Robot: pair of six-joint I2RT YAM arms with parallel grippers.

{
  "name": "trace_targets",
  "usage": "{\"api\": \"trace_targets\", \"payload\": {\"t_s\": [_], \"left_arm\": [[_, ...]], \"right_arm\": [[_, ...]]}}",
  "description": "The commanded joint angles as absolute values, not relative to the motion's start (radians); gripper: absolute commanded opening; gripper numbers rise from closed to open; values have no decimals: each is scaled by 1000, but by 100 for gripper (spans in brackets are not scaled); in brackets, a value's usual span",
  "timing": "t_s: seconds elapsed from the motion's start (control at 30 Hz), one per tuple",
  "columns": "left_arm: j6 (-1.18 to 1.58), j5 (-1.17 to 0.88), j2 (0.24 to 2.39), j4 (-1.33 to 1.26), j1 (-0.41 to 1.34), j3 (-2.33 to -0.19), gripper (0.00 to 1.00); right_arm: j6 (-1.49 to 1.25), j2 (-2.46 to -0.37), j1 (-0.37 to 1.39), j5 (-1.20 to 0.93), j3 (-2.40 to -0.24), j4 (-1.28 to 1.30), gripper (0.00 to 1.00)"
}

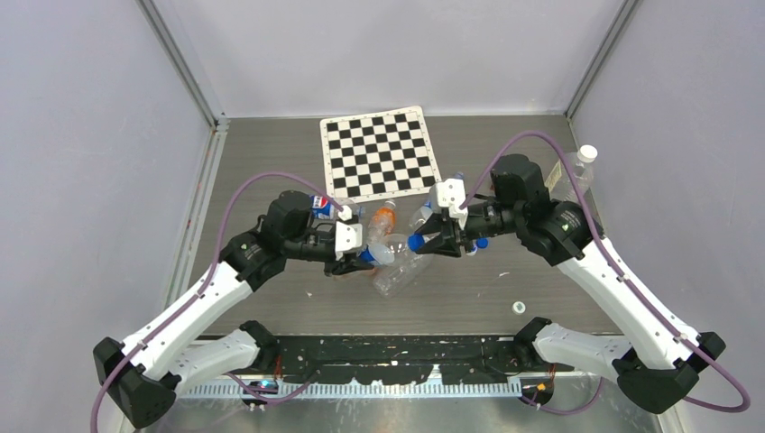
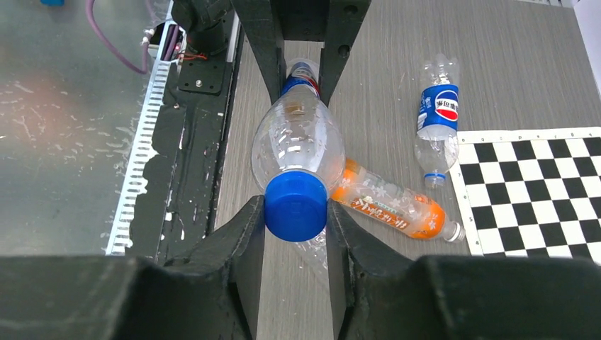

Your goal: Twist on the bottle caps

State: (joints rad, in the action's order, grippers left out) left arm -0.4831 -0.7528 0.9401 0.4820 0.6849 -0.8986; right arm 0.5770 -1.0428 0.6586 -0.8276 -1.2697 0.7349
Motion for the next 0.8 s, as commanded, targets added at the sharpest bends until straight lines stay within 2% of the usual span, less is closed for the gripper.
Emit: {"api": "trace_targets", "payload": {"t_s": [0.0,0.03,0.17,0.27,0.37,0.6,0.77], "left_arm": [[-491,-799,950,466,682,-945,32],[-491,-799,950,462,682,-944,32],[-503,-724,935,429,684,-920,32],[-514,-547,898,362,722,-886,32],[-562,-360,838,247,788,-816,34],[-712,58,761,-22,986,-664,33],[-876,267,768,-148,1115,-602,33]], "right_arm": [[560,-1052,657,-862,-1305,692,15],[530,-1055,657,-860,-1304,676,10],[301,-1085,657,-784,-1290,596,4],[82,-1137,657,-628,-1298,586,2],[-169,-1168,655,-577,-1266,540,1],[-708,-1163,613,-502,-1011,172,0],[-930,-1139,583,-464,-861,-5,0]]}}
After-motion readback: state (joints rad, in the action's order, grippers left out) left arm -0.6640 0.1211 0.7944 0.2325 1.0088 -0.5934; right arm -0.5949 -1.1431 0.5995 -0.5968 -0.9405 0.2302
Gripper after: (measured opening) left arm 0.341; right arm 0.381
